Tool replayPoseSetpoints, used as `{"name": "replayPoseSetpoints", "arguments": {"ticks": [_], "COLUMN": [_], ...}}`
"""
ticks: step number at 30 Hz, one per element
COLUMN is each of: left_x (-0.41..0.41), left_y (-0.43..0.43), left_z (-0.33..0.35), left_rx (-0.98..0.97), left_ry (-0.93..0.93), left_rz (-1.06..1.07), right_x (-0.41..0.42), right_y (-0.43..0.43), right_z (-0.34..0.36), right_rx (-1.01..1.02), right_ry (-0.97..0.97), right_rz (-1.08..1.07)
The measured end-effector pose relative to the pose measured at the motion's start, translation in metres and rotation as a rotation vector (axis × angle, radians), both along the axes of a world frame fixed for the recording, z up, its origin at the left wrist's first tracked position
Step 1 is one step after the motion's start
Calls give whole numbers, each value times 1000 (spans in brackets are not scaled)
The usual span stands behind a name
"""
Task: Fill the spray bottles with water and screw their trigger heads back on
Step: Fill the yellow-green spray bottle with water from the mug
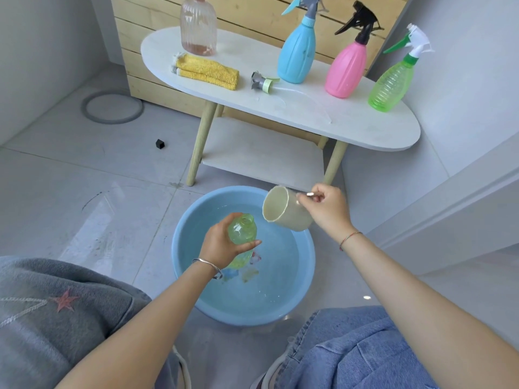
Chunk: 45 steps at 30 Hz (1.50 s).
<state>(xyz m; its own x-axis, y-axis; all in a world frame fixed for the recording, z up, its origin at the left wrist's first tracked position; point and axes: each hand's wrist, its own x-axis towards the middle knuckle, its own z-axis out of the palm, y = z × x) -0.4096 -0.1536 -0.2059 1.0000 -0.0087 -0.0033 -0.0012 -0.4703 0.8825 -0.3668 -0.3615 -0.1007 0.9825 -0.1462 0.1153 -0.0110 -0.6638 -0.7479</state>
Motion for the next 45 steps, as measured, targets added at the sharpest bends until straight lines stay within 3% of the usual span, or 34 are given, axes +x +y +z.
{"name": "replayPoseSetpoints", "arguments": {"ticks": [4, 11, 21, 25, 30, 37, 45], "left_x": [1, 5, 5, 5, 5, 3, 1], "left_y": [6, 15, 16, 17, 17, 14, 4], "left_z": [-5, -11, -13, -13, -10, -5, 6], "left_rx": [1, -6, -4, -17, -27, -42, -13], "left_ry": [10, 21, 20, 24, 11, -2, -38], "left_rz": [30, 68, 93, 90, 111, 111, 53], "right_x": [-12, -38, -45, -47, -43, -19, -5], "right_y": [-4, 7, 13, 16, 13, 5, 1], "right_z": [-60, -132, -155, -156, -139, -67, 26], "right_rx": [-137, -426, -520, -421, -85, 281, 370], "right_ry": [192, 312, 391, 408, 396, 306, 50], "right_rz": [13, 172, 241, 222, -12, -143, -41]}}
